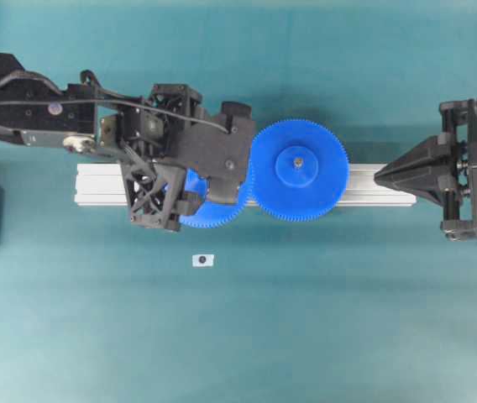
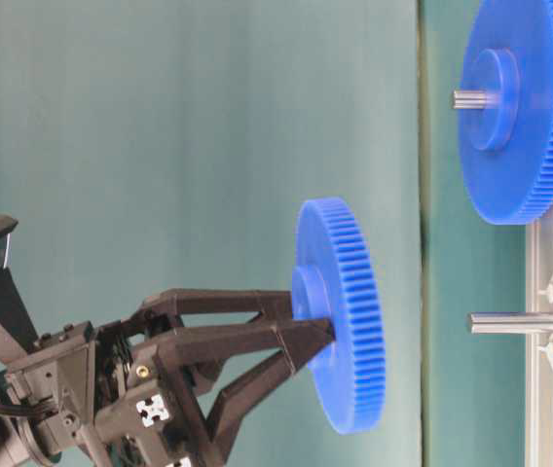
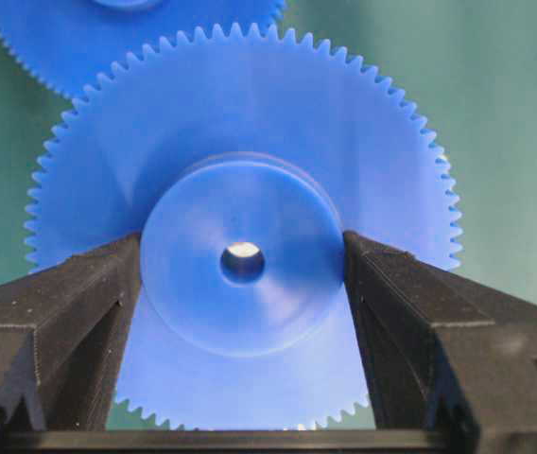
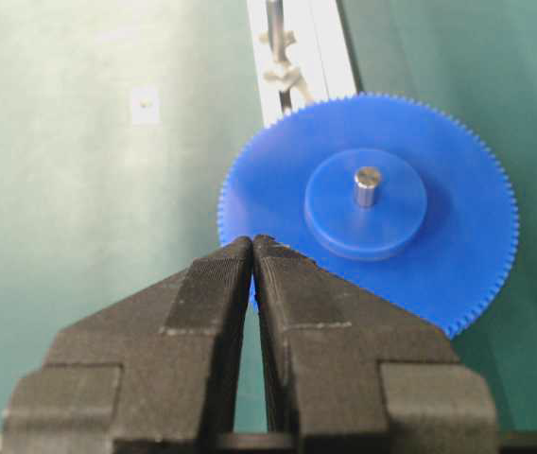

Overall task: Insert the small gear onto the shaft.
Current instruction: 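Lift the small gear and carry it toward the empty shaft on the rail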

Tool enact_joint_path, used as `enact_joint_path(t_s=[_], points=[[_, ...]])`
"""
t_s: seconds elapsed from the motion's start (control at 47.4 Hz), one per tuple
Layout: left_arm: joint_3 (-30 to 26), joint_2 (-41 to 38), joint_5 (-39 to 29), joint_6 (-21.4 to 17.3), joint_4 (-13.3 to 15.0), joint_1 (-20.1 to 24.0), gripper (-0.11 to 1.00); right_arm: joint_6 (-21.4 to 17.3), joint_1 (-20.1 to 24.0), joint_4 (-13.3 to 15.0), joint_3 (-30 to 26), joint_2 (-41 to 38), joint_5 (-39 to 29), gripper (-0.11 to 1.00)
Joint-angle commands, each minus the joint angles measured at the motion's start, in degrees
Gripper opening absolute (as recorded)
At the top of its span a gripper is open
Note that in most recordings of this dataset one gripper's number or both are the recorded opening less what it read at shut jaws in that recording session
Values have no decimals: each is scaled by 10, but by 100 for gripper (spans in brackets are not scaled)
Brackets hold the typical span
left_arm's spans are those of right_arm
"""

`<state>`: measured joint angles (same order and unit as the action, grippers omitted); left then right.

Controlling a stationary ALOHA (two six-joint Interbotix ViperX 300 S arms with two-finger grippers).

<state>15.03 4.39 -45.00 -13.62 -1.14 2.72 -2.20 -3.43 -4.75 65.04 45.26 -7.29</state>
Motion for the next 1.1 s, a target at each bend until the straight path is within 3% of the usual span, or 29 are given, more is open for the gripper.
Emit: enact_joint_path(t_s=[0.0,1.075], points=[[-8,3,12,-1,-1,4,71,-5,1,-2,-4,-1,6,15],[30,-70,33,4,-1,7,71,-7,6,-16,-4,-1,7,15]])
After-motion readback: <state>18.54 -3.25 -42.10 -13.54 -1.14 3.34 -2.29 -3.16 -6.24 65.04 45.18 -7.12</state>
